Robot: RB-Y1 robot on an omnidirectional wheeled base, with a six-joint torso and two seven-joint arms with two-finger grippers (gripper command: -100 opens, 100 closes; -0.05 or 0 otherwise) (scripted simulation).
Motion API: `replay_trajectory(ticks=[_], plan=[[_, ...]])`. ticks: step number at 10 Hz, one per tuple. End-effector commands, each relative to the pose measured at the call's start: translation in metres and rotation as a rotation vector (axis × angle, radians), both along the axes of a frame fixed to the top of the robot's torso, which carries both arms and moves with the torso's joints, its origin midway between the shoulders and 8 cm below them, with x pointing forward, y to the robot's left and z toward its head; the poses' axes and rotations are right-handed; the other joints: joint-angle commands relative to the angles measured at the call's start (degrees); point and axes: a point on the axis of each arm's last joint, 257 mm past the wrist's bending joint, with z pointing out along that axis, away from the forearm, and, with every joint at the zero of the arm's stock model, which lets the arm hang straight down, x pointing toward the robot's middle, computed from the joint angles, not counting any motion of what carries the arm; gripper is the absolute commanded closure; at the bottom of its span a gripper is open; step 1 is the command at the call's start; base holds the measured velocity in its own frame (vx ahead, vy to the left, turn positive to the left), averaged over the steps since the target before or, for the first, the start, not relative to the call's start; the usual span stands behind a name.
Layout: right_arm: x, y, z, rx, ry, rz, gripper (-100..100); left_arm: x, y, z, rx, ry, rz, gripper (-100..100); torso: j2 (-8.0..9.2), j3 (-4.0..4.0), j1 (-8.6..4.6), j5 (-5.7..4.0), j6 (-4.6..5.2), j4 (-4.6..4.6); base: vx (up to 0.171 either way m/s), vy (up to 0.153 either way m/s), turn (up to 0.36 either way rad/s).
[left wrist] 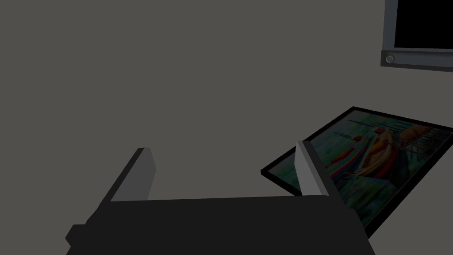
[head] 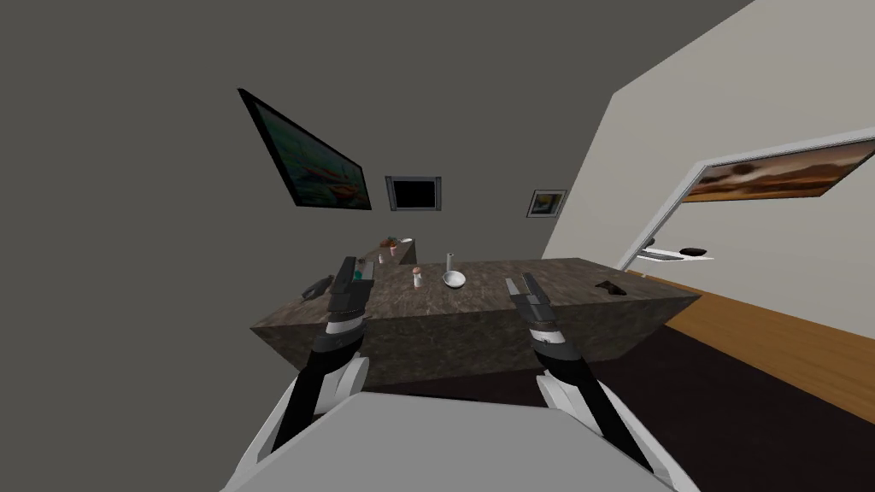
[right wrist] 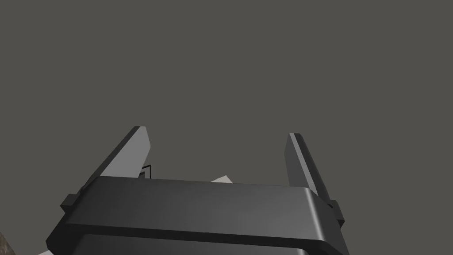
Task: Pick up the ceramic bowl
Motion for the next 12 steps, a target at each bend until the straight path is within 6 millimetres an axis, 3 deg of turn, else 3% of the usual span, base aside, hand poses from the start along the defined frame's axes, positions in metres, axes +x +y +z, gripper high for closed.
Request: replay_trajectory(ticks=[1,9,12], plan=[[0.000,0.000,-0.003,-0.037,0.007,0.009,-100,0.000,0.000,0.000,0.000,0.000,0.000,0,0.00,0.00,0.00,0.00,0.00,0.00,-0.053,-0.004,0.090],[0.011,-0.005,-0.038,-0.307,0.073,0.058,-100,0.000,0.000,0.000,0.000,0.000,0.000,0,0.00,0.00,-0.01,0.00,0.04,0.00,-0.058,0.003,0.134],[0.017,-0.015,-0.061,-0.431,0.114,0.070,-100,0.000,0.000,0.000,0.000,0.000,0.000,0,-0.06,-0.03,0.09,0.02,0.03,-0.01,-0.052,0.027,0.179]])
